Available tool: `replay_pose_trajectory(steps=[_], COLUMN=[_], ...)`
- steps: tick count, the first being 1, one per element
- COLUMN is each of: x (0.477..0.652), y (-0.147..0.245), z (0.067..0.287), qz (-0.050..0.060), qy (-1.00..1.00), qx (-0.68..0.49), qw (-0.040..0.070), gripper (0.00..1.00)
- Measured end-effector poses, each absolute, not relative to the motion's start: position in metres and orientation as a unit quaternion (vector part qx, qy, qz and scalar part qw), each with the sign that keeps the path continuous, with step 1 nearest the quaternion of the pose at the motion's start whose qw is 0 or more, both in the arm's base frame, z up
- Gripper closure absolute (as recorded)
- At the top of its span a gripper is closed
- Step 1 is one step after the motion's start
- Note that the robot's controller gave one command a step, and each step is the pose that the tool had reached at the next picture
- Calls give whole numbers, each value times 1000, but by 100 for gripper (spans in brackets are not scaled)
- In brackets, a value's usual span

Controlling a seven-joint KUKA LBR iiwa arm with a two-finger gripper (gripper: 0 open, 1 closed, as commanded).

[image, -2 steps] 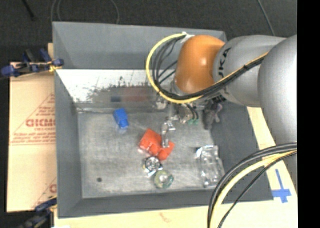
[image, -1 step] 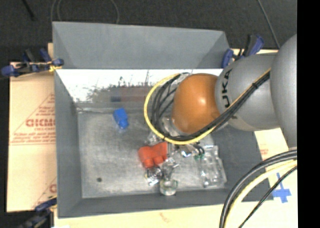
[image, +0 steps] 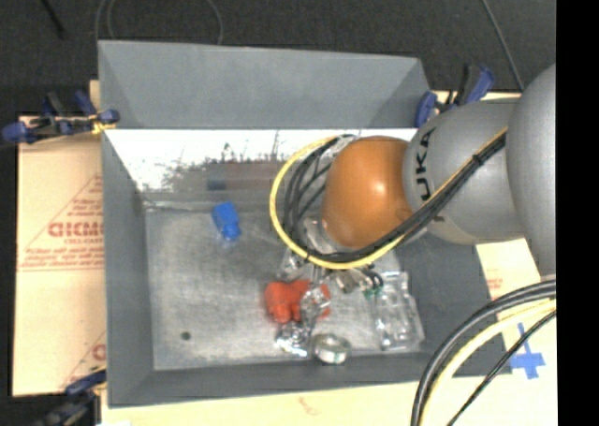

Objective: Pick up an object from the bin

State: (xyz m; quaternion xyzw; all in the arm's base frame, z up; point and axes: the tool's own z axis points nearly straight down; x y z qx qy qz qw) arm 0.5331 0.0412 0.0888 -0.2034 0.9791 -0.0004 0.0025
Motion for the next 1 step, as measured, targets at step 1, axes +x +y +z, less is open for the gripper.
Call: replay_pose_trajectory(steps=[1], x=[539], y=[58], z=[233], qz=[-1], qy=[961], qx=[-277], qw=[6], gripper=[100])
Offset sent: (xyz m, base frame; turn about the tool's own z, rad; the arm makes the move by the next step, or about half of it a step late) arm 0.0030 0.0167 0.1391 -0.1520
